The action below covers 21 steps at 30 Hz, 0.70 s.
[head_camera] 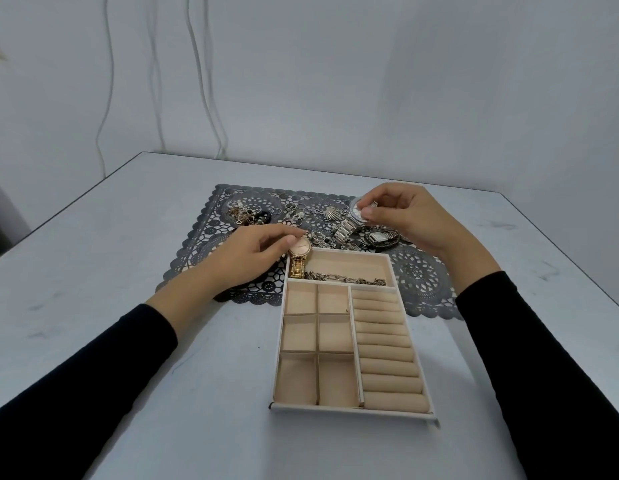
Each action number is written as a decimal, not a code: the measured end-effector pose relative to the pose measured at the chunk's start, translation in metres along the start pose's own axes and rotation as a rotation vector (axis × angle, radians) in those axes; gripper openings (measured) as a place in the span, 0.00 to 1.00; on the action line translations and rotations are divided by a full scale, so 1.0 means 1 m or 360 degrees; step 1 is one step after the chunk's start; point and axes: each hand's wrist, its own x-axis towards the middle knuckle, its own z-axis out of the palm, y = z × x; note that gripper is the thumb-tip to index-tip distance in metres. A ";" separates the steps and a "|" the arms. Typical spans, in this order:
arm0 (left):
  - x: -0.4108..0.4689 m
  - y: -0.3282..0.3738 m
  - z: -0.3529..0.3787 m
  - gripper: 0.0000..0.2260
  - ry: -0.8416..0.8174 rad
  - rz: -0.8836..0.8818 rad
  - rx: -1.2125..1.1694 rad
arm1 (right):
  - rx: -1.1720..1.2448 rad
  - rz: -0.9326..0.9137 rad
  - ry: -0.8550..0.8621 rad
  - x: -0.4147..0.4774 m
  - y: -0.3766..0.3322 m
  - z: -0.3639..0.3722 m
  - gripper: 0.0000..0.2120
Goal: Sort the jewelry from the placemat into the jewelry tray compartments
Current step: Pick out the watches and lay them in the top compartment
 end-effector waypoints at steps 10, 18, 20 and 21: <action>-0.005 0.001 0.002 0.13 0.0012 0.0034 0.0098 | -0.0001 -0.0003 0.0009 -0.005 -0.004 0.005 0.05; -0.027 -0.011 -0.005 0.19 0.0029 -0.0097 0.0506 | 0.0018 -0.0041 -0.0044 -0.008 -0.008 0.009 0.06; -0.033 -0.011 -0.005 0.19 -0.0029 -0.0093 0.0569 | 0.0019 -0.0046 -0.0076 -0.010 -0.011 0.012 0.06; -0.035 -0.010 -0.005 0.19 -0.0051 -0.0093 0.0580 | 0.0005 -0.0048 -0.0093 -0.011 -0.012 0.013 0.06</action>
